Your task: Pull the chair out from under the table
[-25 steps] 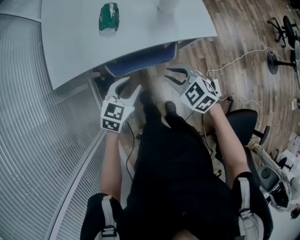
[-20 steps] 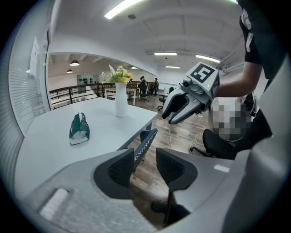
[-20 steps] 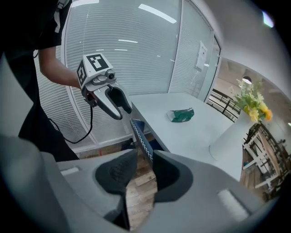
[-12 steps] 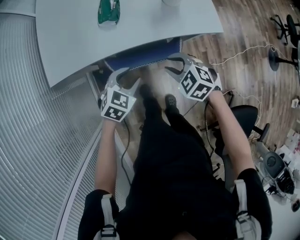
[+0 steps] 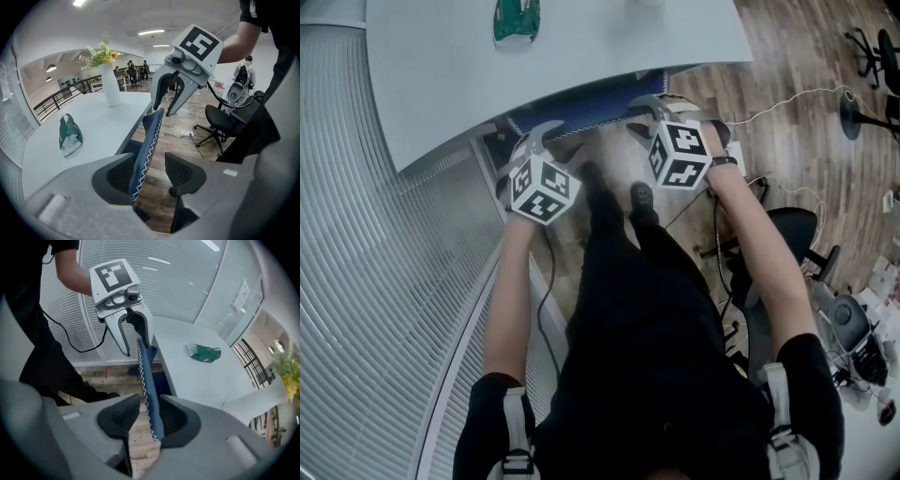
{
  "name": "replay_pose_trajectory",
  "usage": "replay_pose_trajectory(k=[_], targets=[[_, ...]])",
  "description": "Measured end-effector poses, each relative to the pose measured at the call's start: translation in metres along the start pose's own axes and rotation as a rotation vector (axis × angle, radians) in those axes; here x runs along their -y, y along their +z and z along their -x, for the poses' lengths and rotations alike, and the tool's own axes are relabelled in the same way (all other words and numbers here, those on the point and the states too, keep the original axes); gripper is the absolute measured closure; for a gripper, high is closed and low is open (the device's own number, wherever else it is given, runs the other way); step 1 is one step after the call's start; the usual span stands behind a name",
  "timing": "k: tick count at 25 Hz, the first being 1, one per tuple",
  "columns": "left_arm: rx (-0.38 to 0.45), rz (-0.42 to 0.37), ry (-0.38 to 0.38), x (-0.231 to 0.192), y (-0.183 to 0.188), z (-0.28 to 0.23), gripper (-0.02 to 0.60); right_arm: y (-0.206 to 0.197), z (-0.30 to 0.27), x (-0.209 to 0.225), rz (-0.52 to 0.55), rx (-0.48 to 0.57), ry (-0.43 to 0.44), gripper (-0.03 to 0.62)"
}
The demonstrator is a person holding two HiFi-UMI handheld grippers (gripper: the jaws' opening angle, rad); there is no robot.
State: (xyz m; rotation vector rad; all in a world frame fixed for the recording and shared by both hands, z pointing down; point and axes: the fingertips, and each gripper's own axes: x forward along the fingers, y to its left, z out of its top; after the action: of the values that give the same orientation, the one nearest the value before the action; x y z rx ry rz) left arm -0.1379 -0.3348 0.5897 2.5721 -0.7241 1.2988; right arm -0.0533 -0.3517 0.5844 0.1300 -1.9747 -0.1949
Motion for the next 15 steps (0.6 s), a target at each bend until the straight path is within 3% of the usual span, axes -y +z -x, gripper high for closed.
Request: replay_pose_trajectory(k=[6,15], targets=[[-0.045,-0.056,-0.009,-0.003,-0.001,-0.01,0.364,-0.017,-0.015,-0.002,0.093,-0.078,0.014,0.456],[-0.074,-0.082,-0.028,-0.003,-0.009,-0.02,0.39,-0.033,-0.032,-0.003,0.132,-0.139,0.015,0.45]])
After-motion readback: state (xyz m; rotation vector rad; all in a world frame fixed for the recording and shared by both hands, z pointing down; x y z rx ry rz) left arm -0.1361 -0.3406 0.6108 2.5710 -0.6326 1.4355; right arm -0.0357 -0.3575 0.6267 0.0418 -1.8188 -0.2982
